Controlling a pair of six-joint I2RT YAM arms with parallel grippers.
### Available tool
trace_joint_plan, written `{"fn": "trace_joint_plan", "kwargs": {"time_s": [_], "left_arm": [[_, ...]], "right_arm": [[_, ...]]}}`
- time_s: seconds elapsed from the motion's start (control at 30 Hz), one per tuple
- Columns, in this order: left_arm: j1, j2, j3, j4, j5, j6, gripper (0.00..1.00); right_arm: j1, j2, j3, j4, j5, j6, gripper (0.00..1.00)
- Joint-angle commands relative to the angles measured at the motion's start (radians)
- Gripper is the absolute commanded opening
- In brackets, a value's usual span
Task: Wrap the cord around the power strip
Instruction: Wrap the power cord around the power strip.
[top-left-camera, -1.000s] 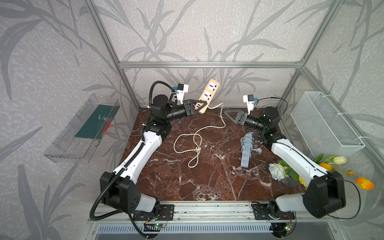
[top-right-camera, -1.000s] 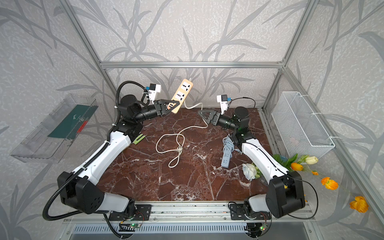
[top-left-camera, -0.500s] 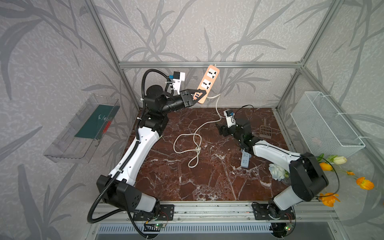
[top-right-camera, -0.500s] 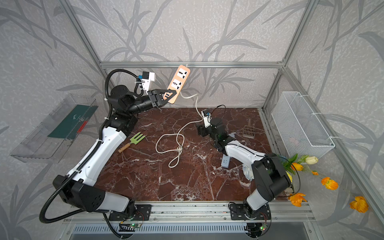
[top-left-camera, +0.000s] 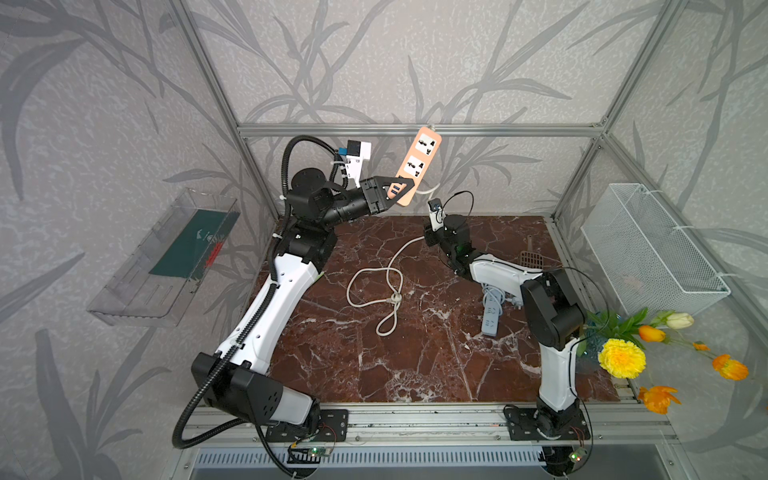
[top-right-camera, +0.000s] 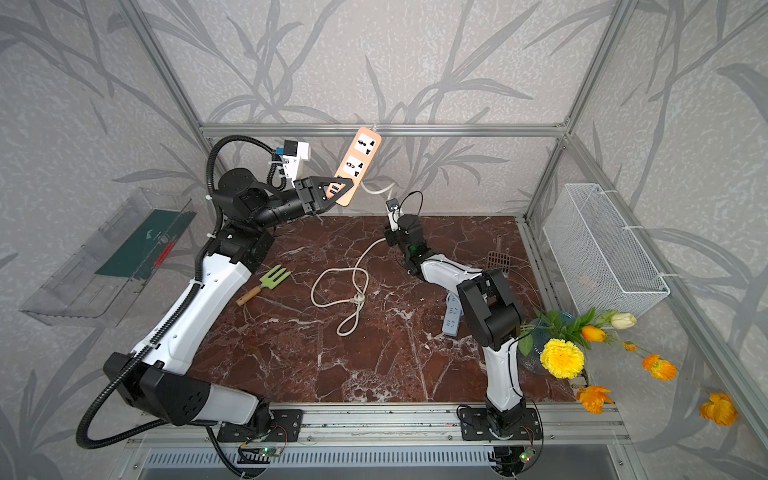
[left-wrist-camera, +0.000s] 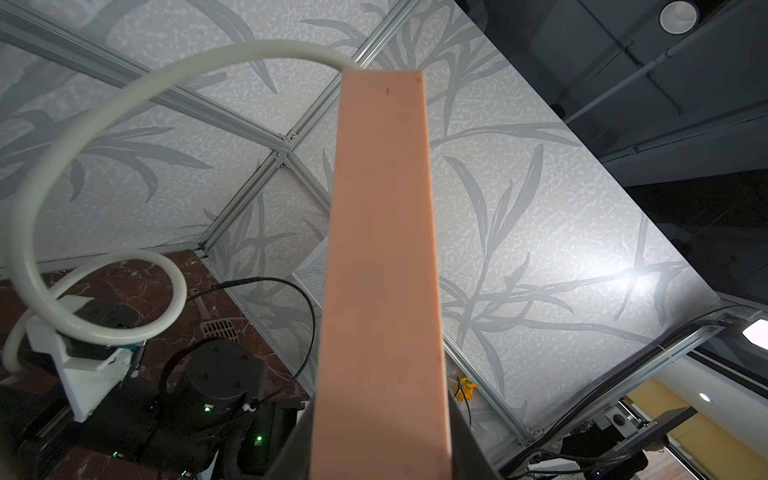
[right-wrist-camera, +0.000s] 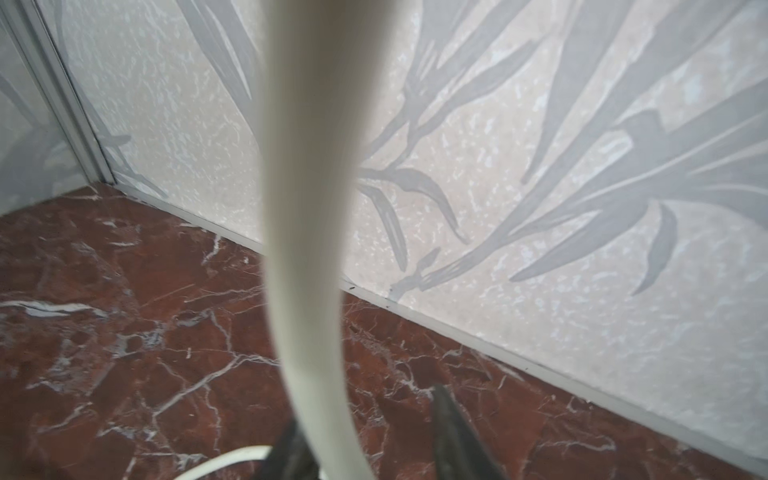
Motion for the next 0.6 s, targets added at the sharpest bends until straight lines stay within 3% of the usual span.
{"fn": "trace_joint_plan", "kwargs": {"time_s": [0.0, 0.13, 0.27, 0.43, 0.57], "left_arm": [[0.034, -0.045, 0.090, -0.097, -0.036, 0.107, 0.00], [0.087, -0.055, 0.200, -0.452, -0.250, 0.434, 0.00], [0.107, -0.023, 0.305, -0.719, -0.537, 0.732, 0.00], [0.113, 0.006, 0.245, -0.784, -0.902, 0.977, 0.00], [0.110, 0.032, 0.107, -0.741, -0.976, 1.087, 0.00]], "right_arm": [[0.047, -0.044, -0.048, 0.022, 0.043, -0.091, 0.21], [0.102, -0.172, -0.218, 0.037, 0.107, -0.160, 0.00], [0.167, -0.314, -0.394, 0.054, 0.163, -0.292, 0.00], [0.250, -0.524, -0.572, 0.106, 0.186, -0.527, 0.00], [0.304, -0.700, -0.578, 0.043, 0.106, -0.623, 0.00]]}}
